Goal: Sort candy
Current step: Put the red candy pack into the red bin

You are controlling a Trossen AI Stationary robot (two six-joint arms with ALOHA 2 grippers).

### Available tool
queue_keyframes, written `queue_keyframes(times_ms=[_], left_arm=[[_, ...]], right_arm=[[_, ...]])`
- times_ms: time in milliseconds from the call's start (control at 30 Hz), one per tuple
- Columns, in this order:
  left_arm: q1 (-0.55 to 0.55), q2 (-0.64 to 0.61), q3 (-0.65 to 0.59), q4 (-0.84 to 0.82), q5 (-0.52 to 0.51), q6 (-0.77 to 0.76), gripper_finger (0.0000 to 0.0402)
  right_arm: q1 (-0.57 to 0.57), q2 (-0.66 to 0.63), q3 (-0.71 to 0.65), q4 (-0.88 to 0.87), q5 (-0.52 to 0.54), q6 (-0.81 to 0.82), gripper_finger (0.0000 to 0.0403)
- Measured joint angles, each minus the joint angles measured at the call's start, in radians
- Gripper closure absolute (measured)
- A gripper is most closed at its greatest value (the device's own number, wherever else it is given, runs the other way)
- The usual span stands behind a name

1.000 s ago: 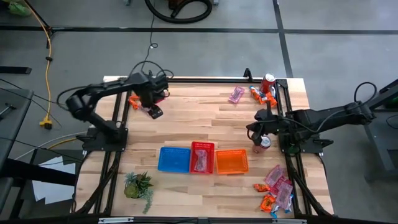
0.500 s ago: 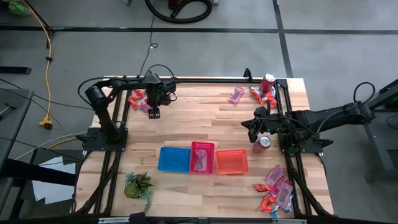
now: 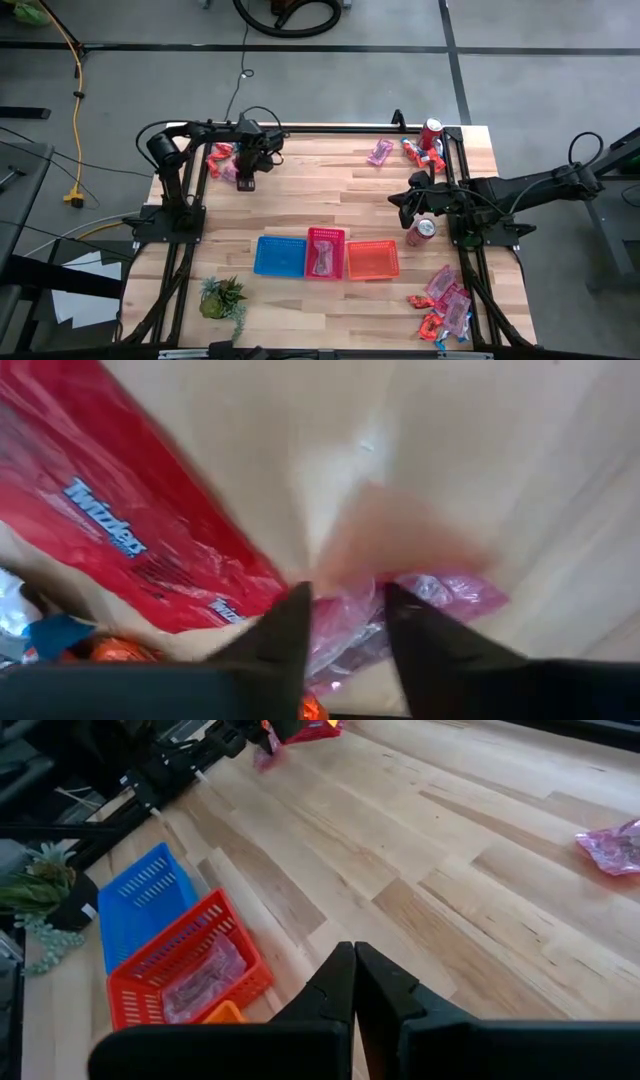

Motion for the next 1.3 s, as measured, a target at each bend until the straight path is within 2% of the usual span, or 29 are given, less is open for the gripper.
queue_keyframes(times_ms=[33, 100, 300, 400, 467, 533, 667, 800, 967, 1133, 1300], left_arm=[[0.000, -0.007, 0.000, -0.013, 0.015, -0.006, 0.0360], [0.000, -0.026, 0.000, -0.024, 0.062, -0.041, 0.0388], [0.000, -0.194, 0.000, 0.007, 0.175, -0.123, 0.0399], [-0.008, -0.329, 0.000, 0.075, 0.313, -0.234, 0.0401], [-0.043, -0.418, 0.000, 0.143, 0.394, -0.314, 0.0401], [-0.116, -0.502, 0.001, 0.201, 0.424, -0.344, 0.0401], [-0.319, -0.588, 0.002, 0.292, 0.409, -0.323, 0.0401], [-0.529, -0.579, 0.002, 0.415, 0.362, -0.270, 0.0401], [-0.740, -0.498, 0.001, 0.612, 0.256, -0.029, 0.0401], [-0.852, -0.388, 0.010, 0.765, 0.124, 0.109, 0.0401], [-0.890, -0.257, 0.092, 0.749, 0.098, 0.073, 0.0401]], right_arm=[[0.000, 0.000, 0.000, 0.000, 0.000, -0.004, 0.0402], [0.000, 0.000, 0.000, 0.000, 0.000, -0.017, 0.0402], [0.000, 0.000, 0.000, 0.000, 0.000, -0.038, 0.0402], [0.000, 0.000, 0.000, 0.000, -0.001, -0.046, 0.0402], [0.000, 0.000, 0.001, 0.000, -0.001, -0.046, 0.0402], [0.000, 0.000, 0.001, 0.002, -0.001, -0.046, 0.0402], [0.000, 0.000, 0.001, 0.007, -0.002, -0.060, 0.0402], [0.000, 0.000, 0.001, 0.007, -0.003, -0.079, 0.0402], [0.000, 0.000, 0.001, 0.007, -0.003, -0.080, 0.0402], [0.000, 0.000, 0.002, 0.007, -0.034, -0.107, 0.0402], [0.000, 0.000, 0.002, -0.002, -0.060, -0.107, 0.0402]])
